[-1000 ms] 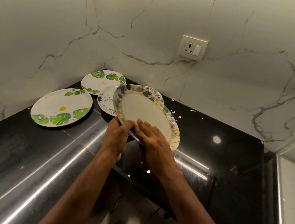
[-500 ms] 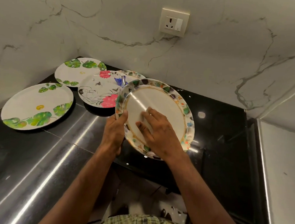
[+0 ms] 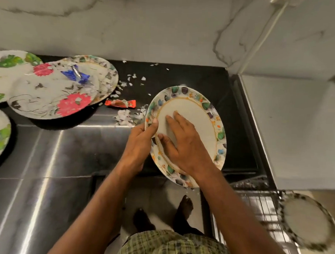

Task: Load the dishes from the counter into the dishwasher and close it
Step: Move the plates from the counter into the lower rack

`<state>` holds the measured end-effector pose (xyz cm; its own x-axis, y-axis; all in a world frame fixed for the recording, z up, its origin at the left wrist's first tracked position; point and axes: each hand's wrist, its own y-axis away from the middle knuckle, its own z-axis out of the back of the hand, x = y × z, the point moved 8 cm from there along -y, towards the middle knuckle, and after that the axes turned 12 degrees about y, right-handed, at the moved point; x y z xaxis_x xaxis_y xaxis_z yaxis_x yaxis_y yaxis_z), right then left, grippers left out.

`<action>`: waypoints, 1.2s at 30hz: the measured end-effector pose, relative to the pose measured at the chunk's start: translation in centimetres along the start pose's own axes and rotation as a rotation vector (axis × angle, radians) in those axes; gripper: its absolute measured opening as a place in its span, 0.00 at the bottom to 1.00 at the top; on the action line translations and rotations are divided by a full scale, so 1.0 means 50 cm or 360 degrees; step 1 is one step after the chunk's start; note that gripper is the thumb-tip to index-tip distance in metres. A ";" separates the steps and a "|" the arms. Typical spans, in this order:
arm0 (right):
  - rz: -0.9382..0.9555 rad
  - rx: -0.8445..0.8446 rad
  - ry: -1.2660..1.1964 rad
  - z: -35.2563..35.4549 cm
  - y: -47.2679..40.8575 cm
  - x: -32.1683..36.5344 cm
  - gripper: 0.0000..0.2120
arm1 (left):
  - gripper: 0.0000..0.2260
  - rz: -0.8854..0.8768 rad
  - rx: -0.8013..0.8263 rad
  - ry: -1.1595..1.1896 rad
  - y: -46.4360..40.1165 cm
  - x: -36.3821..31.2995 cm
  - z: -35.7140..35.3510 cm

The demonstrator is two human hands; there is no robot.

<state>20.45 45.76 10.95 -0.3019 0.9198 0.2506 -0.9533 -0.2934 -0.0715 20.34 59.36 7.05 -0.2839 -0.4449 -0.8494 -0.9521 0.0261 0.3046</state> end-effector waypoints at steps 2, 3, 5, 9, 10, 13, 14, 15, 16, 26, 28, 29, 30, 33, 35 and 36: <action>-0.0083 -0.0018 0.0007 0.003 0.032 -0.030 0.33 | 0.17 0.0011 0.0090 -0.0077 0.005 0.018 -0.032; -0.0117 -0.0027 0.0003 0.006 0.049 -0.044 0.33 | 0.16 0.0015 0.0123 -0.0118 0.012 0.028 -0.048; -0.0183 -0.0029 -0.0013 0.015 0.077 -0.067 0.33 | 0.15 0.0030 0.0165 -0.0181 0.028 0.045 -0.074; -0.0224 -0.0087 -0.0041 0.049 0.113 -0.100 0.32 | 0.17 0.0025 0.0221 -0.0318 0.066 0.069 -0.119; -0.0216 -0.0112 -0.0047 0.057 0.118 -0.105 0.32 | 0.17 0.0017 0.0243 -0.0351 0.073 0.071 -0.130; -0.0190 -0.0164 -0.0066 0.082 0.156 -0.130 0.32 | 0.17 -0.0014 0.0254 -0.0440 0.105 0.084 -0.168; -0.0180 -0.0171 -0.0075 0.089 0.174 -0.140 0.33 | 0.18 -0.0027 0.0240 -0.0460 0.117 0.089 -0.182; -0.0169 -0.0180 -0.0087 0.095 0.191 -0.150 0.33 | 0.20 -0.0042 0.0231 -0.0484 0.127 0.093 -0.194; -0.0155 -0.0192 -0.0103 0.101 0.214 -0.164 0.33 | 0.22 -0.0064 0.0228 -0.0516 0.142 0.102 -0.211; -0.0184 -0.0906 -0.0307 0.249 0.447 -0.375 0.30 | 0.22 -0.0331 0.0428 -0.1026 0.297 0.218 -0.423; -0.0106 -0.0759 -0.0206 0.259 0.479 -0.411 0.33 | 0.18 -0.0399 0.0466 -0.1140 0.308 0.238 -0.464; -0.0054 -0.0631 -0.0151 0.259 0.492 -0.427 0.33 | 0.15 -0.0437 0.0506 -0.1179 0.313 0.245 -0.488; 0.0000 -0.0506 -0.0097 0.255 0.502 -0.440 0.32 | 0.12 -0.0491 0.0555 -0.1226 0.317 0.249 -0.513; 0.0042 -0.0214 -0.0115 0.241 0.538 -0.497 0.21 | 0.04 -0.0673 0.0724 -0.1468 0.331 0.270 -0.592; -0.0069 -0.0024 -0.0239 0.222 0.561 -0.541 0.13 | 0.07 -0.0735 0.0824 -0.1615 0.330 0.294 -0.634; -0.0128 0.0037 -0.0294 0.213 0.574 -0.562 0.11 | 0.08 -0.0728 0.0875 -0.1672 0.327 0.311 -0.653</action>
<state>1.62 8.73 12.13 -0.2160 0.8778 0.4274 -0.9732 -0.2288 -0.0221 4.06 23.66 12.89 0.3689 0.4028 -0.8377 -0.8363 0.5372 -0.1100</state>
